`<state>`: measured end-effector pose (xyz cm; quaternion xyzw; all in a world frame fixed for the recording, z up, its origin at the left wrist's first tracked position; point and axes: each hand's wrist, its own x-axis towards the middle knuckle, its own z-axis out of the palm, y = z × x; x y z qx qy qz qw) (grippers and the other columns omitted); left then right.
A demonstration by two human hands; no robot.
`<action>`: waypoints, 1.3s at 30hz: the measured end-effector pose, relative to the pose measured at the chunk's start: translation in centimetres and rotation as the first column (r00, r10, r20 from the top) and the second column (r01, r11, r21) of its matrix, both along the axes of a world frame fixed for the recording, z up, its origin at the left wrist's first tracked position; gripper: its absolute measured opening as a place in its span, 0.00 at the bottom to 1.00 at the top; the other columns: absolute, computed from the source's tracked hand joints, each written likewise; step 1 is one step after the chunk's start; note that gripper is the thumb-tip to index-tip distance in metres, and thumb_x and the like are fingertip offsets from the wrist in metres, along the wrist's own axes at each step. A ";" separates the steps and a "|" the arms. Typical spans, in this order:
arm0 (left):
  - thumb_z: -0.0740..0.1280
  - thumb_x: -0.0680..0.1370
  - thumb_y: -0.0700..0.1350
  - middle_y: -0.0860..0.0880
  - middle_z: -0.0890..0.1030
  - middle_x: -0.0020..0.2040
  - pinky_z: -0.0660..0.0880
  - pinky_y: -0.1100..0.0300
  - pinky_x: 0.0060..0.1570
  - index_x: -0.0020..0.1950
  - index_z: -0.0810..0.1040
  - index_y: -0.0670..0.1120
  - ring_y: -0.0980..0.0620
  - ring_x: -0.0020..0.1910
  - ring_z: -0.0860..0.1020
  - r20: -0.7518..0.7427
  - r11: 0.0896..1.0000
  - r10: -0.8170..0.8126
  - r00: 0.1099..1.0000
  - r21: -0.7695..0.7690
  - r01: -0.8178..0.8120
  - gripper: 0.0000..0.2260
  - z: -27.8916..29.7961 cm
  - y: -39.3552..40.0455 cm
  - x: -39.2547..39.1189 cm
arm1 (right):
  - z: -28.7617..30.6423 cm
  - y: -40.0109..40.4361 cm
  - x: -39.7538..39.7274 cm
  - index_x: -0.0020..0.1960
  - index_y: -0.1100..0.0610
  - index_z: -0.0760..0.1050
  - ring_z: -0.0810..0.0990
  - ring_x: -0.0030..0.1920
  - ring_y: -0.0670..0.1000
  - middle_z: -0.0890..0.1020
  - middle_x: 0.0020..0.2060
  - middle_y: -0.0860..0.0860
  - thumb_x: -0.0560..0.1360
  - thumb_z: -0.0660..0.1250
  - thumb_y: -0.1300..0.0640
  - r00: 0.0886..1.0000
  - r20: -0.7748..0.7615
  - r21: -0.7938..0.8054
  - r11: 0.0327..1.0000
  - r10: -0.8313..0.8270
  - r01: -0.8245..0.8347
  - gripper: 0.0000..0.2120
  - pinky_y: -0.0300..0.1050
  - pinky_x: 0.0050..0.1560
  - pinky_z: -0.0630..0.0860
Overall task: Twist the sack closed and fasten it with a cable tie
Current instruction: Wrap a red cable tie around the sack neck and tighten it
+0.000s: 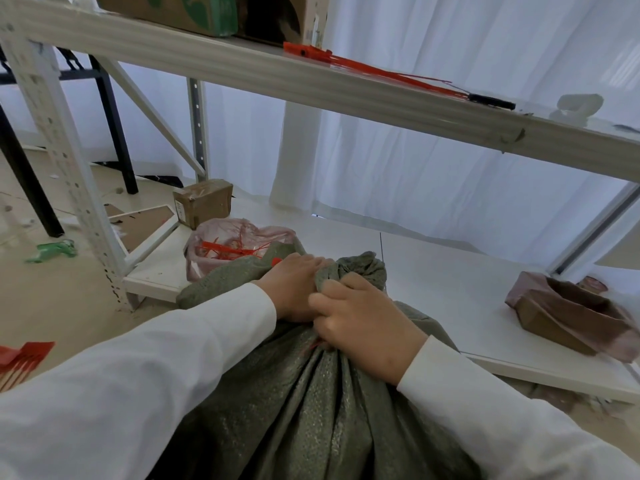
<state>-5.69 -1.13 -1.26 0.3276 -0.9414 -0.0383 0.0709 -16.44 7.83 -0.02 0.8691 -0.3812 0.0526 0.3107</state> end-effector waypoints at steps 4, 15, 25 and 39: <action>0.61 0.76 0.50 0.48 0.73 0.58 0.63 0.57 0.57 0.60 0.69 0.47 0.48 0.59 0.71 -0.004 0.997 -0.010 1.000 -0.071 0.010 0.15 -0.2 0.2 0.0 | 0.3 -1.5 -0.2 0.27 0.49 0.78 0.67 0.47 0.51 0.80 0.39 0.49 0.64 0.58 0.45 0.987 0.135 0.082 0.991 0.092 -0.104 0.14 0.49 0.55 0.61; 0.63 0.77 0.45 0.45 0.73 0.52 0.69 0.69 0.52 0.61 0.72 0.36 0.51 0.53 0.71 0.120 0.839 -0.084 0.989 0.544 0.006 0.17 1.8 -0.2 1.4 | 2.7 -1.5 0.6 0.43 0.50 0.81 0.67 0.61 0.54 0.69 0.65 0.50 0.69 0.69 0.45 0.952 0.170 0.539 0.833 -0.256 0.128 0.09 0.50 0.56 0.62; 0.56 0.77 0.34 0.41 0.78 0.62 0.69 0.53 0.66 0.61 0.77 0.40 0.45 0.63 0.75 -0.211 0.426 0.287 0.934 0.902 0.073 0.16 1.1 -2.8 5.3 | 2.3 -1.9 1.2 0.42 0.54 0.80 0.71 0.53 0.53 0.76 0.50 0.49 0.71 0.68 0.46 0.931 0.197 0.508 0.844 -0.307 0.171 0.11 0.44 0.47 0.57; 0.65 0.77 0.51 0.47 0.80 0.59 0.65 0.62 0.55 0.57 0.81 0.44 0.52 0.53 0.74 0.141 0.769 0.198 0.970 0.592 -0.243 0.15 1.4 -3.2 5.3 | 1.3 -1.9 2.6 0.42 0.52 0.78 0.72 0.54 0.53 0.82 0.45 0.47 0.70 0.68 0.45 0.969 -0.004 0.411 0.883 -0.247 0.227 0.11 0.49 0.51 0.64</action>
